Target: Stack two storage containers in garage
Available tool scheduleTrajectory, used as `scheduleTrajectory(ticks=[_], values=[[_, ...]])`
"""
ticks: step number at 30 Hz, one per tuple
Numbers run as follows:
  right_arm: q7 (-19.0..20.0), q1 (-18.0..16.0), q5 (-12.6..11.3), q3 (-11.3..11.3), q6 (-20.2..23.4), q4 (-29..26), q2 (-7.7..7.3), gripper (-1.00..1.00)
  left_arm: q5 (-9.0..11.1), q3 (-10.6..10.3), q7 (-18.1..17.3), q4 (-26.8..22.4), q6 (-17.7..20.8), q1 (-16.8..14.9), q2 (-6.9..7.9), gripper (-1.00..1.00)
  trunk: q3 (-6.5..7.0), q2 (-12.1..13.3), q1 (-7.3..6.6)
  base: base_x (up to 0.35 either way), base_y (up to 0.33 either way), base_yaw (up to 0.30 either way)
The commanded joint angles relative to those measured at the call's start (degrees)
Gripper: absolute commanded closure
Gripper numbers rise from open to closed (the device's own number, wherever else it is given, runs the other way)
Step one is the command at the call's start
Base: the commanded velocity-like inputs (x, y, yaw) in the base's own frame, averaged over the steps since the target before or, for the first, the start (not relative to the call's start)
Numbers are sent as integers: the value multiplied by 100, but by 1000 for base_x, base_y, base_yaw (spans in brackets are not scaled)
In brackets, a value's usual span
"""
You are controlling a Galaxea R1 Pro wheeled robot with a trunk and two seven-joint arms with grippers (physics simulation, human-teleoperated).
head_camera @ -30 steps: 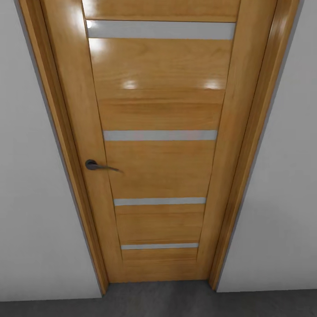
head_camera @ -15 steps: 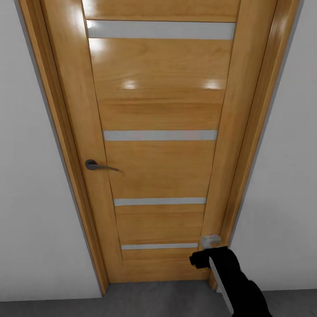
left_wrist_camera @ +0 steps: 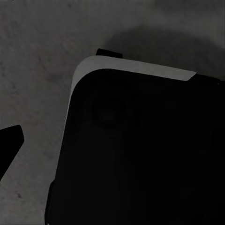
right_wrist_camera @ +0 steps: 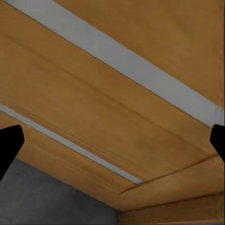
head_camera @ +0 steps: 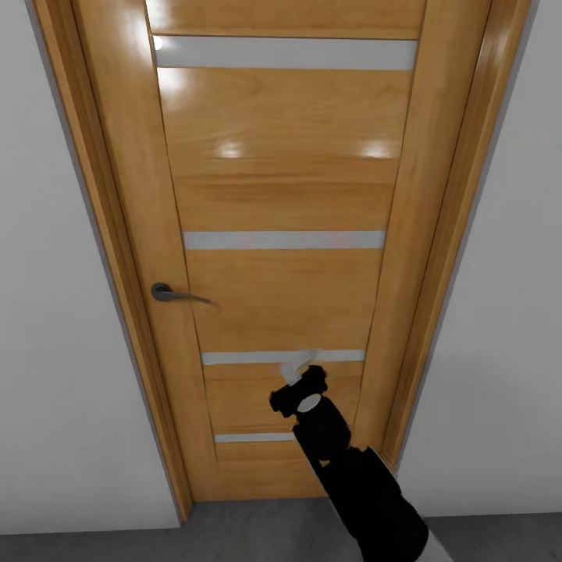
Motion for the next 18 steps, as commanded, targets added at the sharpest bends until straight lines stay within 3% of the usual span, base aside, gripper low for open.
scheduleTrajectory(ticks=[1,3,5,18], values=[[-76,-15,224,223,27,-4,0,-100,15,18,5,-7,-9,1,0,-100,-5,-3,0,0,0,0],[-126,-21,495,493,27,3,0,-100,22,16,0,-7,-9,1,1,-100,-5,-3,0,0,0,0],[-126,-25,587,581,27,10,0,-100,24,17,-1,-8,-9,1,2,-100,-5,-3,0,0,0,0],[-73,-27,673,647,27,23,0,-100,34,26,5,-15,-9,1,1,-100,-5,-3,0,0,0,0]])
